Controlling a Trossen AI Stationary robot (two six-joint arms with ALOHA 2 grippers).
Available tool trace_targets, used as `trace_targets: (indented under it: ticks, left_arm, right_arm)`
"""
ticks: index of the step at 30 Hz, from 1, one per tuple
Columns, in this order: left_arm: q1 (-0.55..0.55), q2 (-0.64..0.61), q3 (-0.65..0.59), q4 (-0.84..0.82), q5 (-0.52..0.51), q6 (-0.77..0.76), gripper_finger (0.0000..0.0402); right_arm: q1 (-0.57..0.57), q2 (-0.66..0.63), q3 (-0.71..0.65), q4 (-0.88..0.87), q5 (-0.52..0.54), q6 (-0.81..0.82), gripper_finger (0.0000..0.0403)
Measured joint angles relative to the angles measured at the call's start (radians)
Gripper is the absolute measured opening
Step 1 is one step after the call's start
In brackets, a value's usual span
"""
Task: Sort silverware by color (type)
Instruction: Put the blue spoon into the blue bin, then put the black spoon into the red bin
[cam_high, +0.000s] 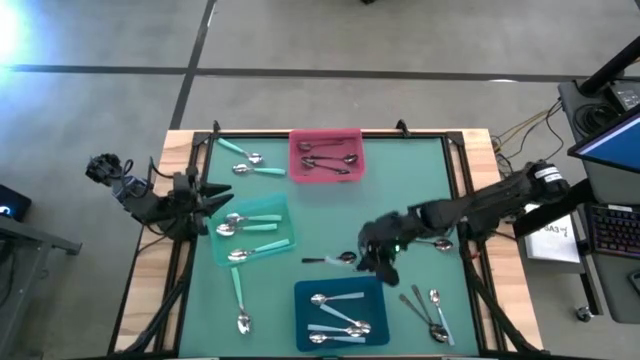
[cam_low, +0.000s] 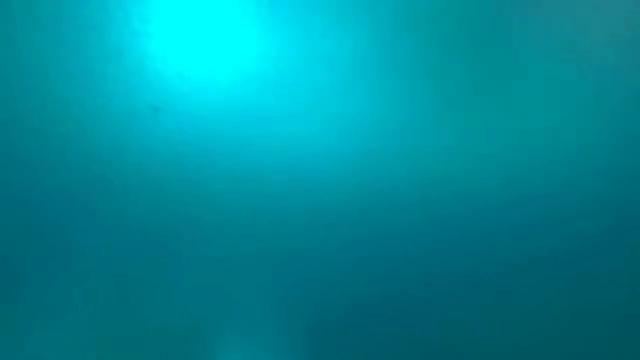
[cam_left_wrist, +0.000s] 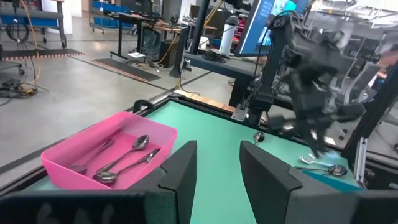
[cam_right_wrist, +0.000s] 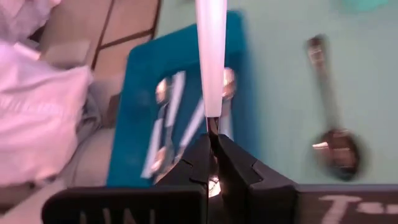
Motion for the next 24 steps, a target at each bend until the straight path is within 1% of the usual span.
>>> trace_targets:
  ticks: [3,6,9,12,15,20,22,24]
  left_arm:
    - [0.0,-0.005,0.0,0.0,0.001,-0.004,0.0107]
    - [0.0,-0.006,0.0,0.0,0.001,-0.009,0.0107]
    - [0.0,-0.006,0.0,0.0,0.002,-0.034,0.0107]
    - [0.0,-0.006,0.0,0.0,0.004,-0.048,0.0107]
    - [-0.001,-0.006,0.0,0.0,0.012,-0.052,0.0107]
    - [-0.001,-0.006,0.0,-0.001,0.033,-0.059,0.0107]
    - [-0.001,-0.006,0.0,0.0,0.034,-0.059,0.0107]
    - [0.0,-0.006,0.0,-0.001,0.034,-0.059,0.0107]
  right_arm:
    - [0.048,0.048,0.0,0.039,-0.004,0.021,0.0009]
    - [0.064,0.098,0.0,0.083,-0.001,0.068,0.0011]
    - [0.067,0.133,0.0,0.136,-0.001,0.123,0.0022]
    - [0.068,0.144,0.0,0.177,-0.023,0.14,0.0038]
    - [0.068,0.134,0.0,0.191,-0.026,0.141,0.0057]
    - [0.067,0.078,0.001,0.178,-0.026,0.177,0.0087]
    - [0.067,0.048,0.002,0.134,-0.012,0.207,0.0093]
    - [0.065,0.012,0.003,0.025,0.046,0.244,0.0095]
